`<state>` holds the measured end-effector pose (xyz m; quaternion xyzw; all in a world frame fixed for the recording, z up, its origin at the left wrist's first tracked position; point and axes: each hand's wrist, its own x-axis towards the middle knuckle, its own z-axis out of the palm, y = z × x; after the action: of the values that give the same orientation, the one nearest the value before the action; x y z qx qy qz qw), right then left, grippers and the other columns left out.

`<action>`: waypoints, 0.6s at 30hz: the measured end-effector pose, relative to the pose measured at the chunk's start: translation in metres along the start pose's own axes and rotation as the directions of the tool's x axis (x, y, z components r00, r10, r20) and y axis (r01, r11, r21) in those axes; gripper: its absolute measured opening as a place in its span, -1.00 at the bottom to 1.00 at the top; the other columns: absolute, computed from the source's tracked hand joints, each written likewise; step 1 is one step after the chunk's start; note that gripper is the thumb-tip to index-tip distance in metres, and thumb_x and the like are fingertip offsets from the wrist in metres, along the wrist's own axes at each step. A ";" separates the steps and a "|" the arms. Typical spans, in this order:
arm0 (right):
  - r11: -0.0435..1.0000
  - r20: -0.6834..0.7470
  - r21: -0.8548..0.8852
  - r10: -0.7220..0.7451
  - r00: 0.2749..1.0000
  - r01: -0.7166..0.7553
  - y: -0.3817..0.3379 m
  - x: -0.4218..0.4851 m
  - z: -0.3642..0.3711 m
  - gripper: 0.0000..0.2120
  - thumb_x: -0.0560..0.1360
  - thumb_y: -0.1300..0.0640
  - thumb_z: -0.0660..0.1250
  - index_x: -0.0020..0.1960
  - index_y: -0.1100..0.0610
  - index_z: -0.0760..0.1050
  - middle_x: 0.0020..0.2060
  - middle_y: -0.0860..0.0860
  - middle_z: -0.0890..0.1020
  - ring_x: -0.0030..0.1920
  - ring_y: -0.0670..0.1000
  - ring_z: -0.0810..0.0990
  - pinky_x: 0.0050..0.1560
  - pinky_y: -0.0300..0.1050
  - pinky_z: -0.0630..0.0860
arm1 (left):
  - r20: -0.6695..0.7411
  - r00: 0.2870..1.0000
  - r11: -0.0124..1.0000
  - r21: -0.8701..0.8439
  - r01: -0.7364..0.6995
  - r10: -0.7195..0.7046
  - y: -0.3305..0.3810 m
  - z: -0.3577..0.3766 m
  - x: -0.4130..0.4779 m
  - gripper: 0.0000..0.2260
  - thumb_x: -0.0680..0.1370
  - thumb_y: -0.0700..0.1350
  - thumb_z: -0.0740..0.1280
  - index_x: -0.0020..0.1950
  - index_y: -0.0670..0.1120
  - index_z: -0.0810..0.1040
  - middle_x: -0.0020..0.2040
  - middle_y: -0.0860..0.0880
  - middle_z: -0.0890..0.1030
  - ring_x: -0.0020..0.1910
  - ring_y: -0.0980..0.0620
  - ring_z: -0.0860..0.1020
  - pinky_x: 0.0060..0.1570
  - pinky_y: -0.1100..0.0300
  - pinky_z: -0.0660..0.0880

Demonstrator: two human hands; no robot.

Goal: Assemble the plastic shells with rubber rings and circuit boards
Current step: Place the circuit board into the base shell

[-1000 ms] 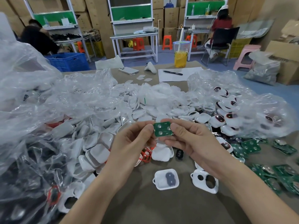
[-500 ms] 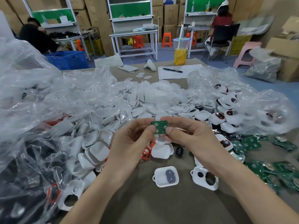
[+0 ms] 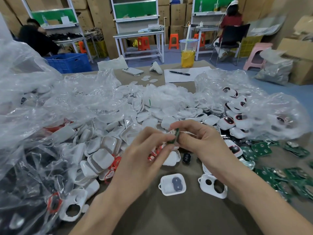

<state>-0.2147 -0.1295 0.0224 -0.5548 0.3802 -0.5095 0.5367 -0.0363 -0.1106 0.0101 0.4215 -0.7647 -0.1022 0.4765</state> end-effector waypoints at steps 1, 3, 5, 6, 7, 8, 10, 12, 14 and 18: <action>0.998 0.013 0.055 0.019 1.000 -0.019 0.001 0.000 -0.001 -0.67 0.59 0.37 0.28 0.00 0.01 0.71 0.00 0.11 0.72 0.04 0.11 0.71 0.16 -0.10 0.61 | 0.005 0.997 0.994 0.076 -0.082 0.082 -0.002 0.003 -0.002 -0.86 0.58 -0.04 0.40 0.14 0.07 0.64 0.02 0.15 0.53 -0.03 0.20 0.57 -0.02 0.37 0.45; 0.976 0.078 0.206 0.062 0.995 -0.077 0.001 0.001 -0.001 -0.63 0.60 0.38 0.21 0.02 0.04 0.72 0.06 0.13 0.72 0.11 0.09 0.69 0.14 -0.13 0.61 | -0.026 0.984 0.971 0.170 -0.171 0.178 -0.005 0.007 -0.003 -0.86 0.59 -0.05 0.38 0.14 0.05 0.61 0.05 0.09 0.48 -0.07 0.11 0.55 -0.03 0.24 0.50; 0.934 0.170 0.329 0.086 0.982 -0.139 0.000 0.002 -0.001 -0.67 0.59 0.36 0.21 0.10 0.11 0.70 0.10 0.16 0.70 0.14 0.07 0.68 0.08 -0.20 0.60 | -0.066 0.975 0.961 0.194 -0.198 0.214 -0.007 0.007 -0.001 -0.88 0.60 -0.04 0.38 0.14 0.05 0.59 0.04 0.08 0.46 -0.09 0.03 0.54 -0.06 0.19 0.52; 0.919 0.203 0.362 0.088 0.975 -0.158 0.000 0.002 -0.001 -0.71 0.59 0.33 0.23 0.15 0.15 0.68 0.12 0.18 0.69 0.17 0.07 0.67 0.08 -0.21 0.59 | -0.080 0.970 0.957 0.203 -0.208 0.228 -0.007 0.006 -0.001 -0.88 0.60 -0.04 0.38 0.13 0.03 0.60 0.03 0.07 0.46 -0.08 0.01 0.54 -0.07 0.18 0.52; 0.911 0.223 0.378 0.086 0.971 -0.168 0.000 0.003 -0.001 -0.73 0.57 0.30 0.27 0.19 0.18 0.66 0.14 0.19 0.68 0.19 0.07 0.66 0.10 -0.22 0.58 | -0.089 0.966 0.951 0.216 -0.219 0.243 -0.008 0.005 -0.001 -0.89 0.60 -0.04 0.39 0.11 0.00 0.60 0.02 0.06 0.47 -0.08 -0.01 0.54 -0.06 0.16 0.52; 0.908 0.236 0.381 0.085 0.968 -0.172 0.000 0.003 -0.003 -0.73 0.56 0.28 0.30 0.21 0.19 0.64 0.16 0.20 0.67 0.20 0.07 0.65 0.11 -0.21 0.58 | -0.094 0.962 0.947 0.227 -0.229 0.255 -0.008 0.005 -0.001 -0.89 0.60 -0.05 0.40 0.10 -0.03 0.60 0.01 0.04 0.49 -0.08 -0.03 0.54 -0.06 0.13 0.52; 0.911 0.254 0.372 0.082 0.964 -0.176 0.000 0.003 -0.005 -0.72 0.54 0.24 0.31 0.23 0.18 0.63 0.17 0.19 0.67 0.22 0.07 0.64 0.14 -0.21 0.56 | -0.088 0.962 0.943 0.241 -0.231 0.258 -0.008 0.005 -0.001 -0.88 0.60 -0.05 0.41 0.09 -0.05 0.61 -0.01 0.02 0.50 -0.07 -0.03 0.53 -0.07 0.12 0.52; 0.927 0.278 0.334 0.076 0.957 -0.171 0.001 0.003 -0.006 -0.71 0.55 0.23 0.31 0.24 0.15 0.63 0.18 0.17 0.66 0.25 0.08 0.62 0.19 -0.19 0.55 | -0.073 0.970 0.946 0.249 -0.209 0.234 -0.007 0.004 -0.002 -0.86 0.60 -0.02 0.39 0.08 -0.06 0.65 0.00 0.05 0.49 -0.04 0.00 0.51 -0.08 0.17 0.51; 0.945 0.282 0.284 0.077 0.956 -0.160 0.002 0.002 -0.007 -0.71 0.55 0.23 0.31 0.23 0.09 0.64 0.18 0.14 0.67 0.26 0.06 0.62 0.21 -0.19 0.54 | -0.051 0.981 0.963 0.207 -0.173 0.187 -0.007 0.001 -0.003 -0.84 0.62 0.00 0.35 0.10 -0.04 0.64 0.01 0.09 0.48 -0.02 0.05 0.51 -0.04 0.25 0.47; 0.978 0.204 0.169 0.089 0.975 -0.125 0.005 0.002 -0.006 -0.73 0.53 0.18 0.35 0.19 0.03 0.67 0.16 0.07 0.69 0.25 0.06 0.62 0.29 -0.05 0.53 | -0.034 0.999 0.997 0.075 -0.033 0.036 -0.004 -0.001 -0.003 -0.86 0.62 0.04 0.31 0.14 0.06 0.54 0.01 0.21 0.46 0.03 0.19 0.52 0.01 0.44 0.37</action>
<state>-0.2197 -0.1333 0.0172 -0.5300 0.3073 -0.4551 0.6462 -0.0326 -0.1107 0.0061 0.4273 -0.7667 -0.0581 0.4755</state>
